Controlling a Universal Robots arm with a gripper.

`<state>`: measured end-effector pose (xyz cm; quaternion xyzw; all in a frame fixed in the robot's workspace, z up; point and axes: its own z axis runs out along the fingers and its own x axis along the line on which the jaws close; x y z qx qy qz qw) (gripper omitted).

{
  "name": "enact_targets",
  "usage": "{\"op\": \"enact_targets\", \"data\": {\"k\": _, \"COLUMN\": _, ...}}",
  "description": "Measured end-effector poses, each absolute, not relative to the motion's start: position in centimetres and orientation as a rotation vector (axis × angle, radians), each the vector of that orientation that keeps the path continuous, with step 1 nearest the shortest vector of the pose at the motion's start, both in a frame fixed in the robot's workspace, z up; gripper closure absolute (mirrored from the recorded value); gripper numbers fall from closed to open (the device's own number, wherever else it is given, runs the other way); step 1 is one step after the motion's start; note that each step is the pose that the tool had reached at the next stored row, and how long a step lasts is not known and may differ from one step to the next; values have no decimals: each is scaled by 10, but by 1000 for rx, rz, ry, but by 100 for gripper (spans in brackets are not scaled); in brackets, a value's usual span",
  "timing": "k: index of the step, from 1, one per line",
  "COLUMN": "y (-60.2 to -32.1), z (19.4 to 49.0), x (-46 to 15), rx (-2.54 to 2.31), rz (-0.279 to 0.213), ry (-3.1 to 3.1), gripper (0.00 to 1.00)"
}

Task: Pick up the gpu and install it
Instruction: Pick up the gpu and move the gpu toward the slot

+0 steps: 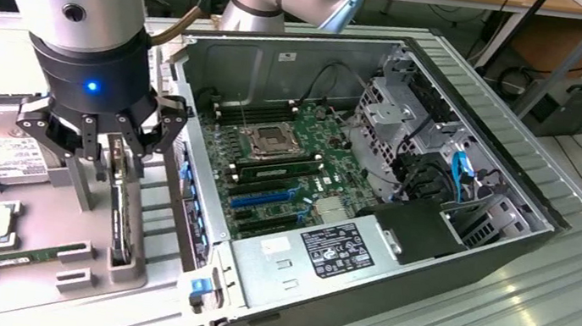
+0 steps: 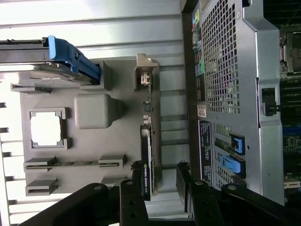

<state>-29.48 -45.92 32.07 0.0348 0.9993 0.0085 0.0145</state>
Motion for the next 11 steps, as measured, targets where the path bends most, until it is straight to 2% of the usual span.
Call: {"op": "enact_targets", "data": {"k": 11, "y": -459, "z": 318, "x": -296, "rx": 108, "rz": 27, "ry": 3110, "gripper": 58}}
